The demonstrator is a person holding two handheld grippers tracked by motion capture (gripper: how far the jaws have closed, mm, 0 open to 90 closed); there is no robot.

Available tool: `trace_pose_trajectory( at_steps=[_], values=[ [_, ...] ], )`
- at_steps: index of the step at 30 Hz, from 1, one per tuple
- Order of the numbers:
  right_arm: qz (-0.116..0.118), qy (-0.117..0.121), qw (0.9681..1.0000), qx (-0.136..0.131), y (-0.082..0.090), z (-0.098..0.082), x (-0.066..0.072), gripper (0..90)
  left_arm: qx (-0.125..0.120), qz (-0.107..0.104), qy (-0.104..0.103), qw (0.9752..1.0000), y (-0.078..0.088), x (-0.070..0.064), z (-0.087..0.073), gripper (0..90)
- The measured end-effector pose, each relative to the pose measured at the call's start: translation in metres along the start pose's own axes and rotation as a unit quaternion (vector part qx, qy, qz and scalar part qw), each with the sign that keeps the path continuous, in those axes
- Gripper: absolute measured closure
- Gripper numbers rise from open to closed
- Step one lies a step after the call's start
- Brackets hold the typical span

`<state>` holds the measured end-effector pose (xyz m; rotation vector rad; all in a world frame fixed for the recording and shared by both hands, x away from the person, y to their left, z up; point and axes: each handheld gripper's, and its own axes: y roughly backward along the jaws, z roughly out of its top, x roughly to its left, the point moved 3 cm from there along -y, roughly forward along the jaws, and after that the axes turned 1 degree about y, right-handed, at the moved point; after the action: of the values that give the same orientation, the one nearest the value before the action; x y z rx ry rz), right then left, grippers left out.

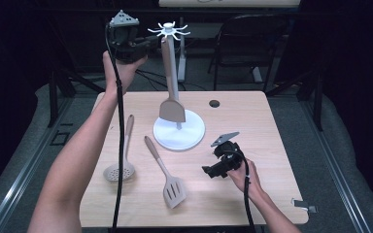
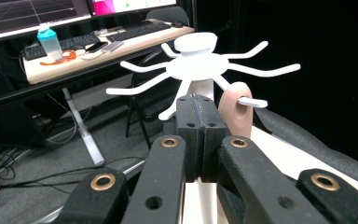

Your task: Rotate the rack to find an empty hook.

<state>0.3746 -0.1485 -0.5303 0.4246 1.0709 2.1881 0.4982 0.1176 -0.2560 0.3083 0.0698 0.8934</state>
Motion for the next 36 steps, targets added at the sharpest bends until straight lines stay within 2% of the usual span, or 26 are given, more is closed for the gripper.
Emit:
trace_pose_trajectory(
  at_steps=[6,8,13,14,17,19,20,21,22,25,26,31,34,36],
  values=[
    [-0.001,0.001,1.0000,-0.001,0.000,0.000,0.000,5.5,0.000,0.002,0.005,1.0000,0.001,0.003,-0.002,90.0],
    [-0.001,0.002,1.0000,-0.002,0.001,0.000,0.000,5.8,-0.009,0.005,0.011,0.9999,0.008,0.005,-0.004,90.0],
    [-0.002,0.004,1.0000,0.004,0.002,0.000,0.000,6.1,-0.001,0.008,0.016,0.9998,0.016,0.008,-0.012,83.7],
    [0.000,0.006,1.0000,0.001,0.001,0.000,0.000,6.3,0.009,0.004,0.025,0.9996,0.018,0.009,-0.018,77.1],
    [-0.001,0.009,0.9999,0.006,0.001,0.000,0.001,7.5,0.022,0.002,0.025,0.9994,0.020,0.010,-0.025,74.3],
    [0.001,0.011,0.9999,0.011,-0.001,0.000,0.002,7.8,0.037,0.001,0.023,0.9991,0.021,0.010,-0.031,63.7],
    [0.001,0.011,0.9999,0.011,-0.001,0.000,0.002,7.8,0.041,0.002,0.026,0.9988,0.020,0.010,-0.034,63.7],
    [0.003,0.011,0.9999,0.011,-0.002,0.000,0.003,7.8,0.050,0.005,0.022,0.9985,0.021,0.011,-0.037,55.5],
    [0.003,0.012,0.9998,0.013,-0.002,0.000,0.004,7.7,0.061,0.007,0.025,0.9978,0.021,0.012,-0.044,51.3],
    [0.005,0.011,0.9998,0.014,-0.003,0.000,0.004,7.7,0.069,0.012,0.026,0.9972,0.021,0.013,-0.052,40.6],
    [0.005,0.011,0.9998,0.015,-0.003,0.000,0.004,7.7,0.078,0.010,0.028,0.9965,0.022,0.013,-0.060,37.8],
    [0.004,0.010,0.9999,0.012,-0.004,-0.001,0.003,7.7,0.096,0.010,0.028,0.9949,0.022,0.012,-0.077,26.1],
    [0.006,0.012,0.9998,0.018,-0.004,-0.001,0.004,7.7,0.107,0.010,0.033,0.9937,0.023,0.011,-0.090,22.3],
    [0.008,0.011,0.9998,0.017,-0.004,-0.001,0.004,7.6,0.119,0.013,0.033,0.9923,0.024,0.010,-0.103,18.7]
  ],
)
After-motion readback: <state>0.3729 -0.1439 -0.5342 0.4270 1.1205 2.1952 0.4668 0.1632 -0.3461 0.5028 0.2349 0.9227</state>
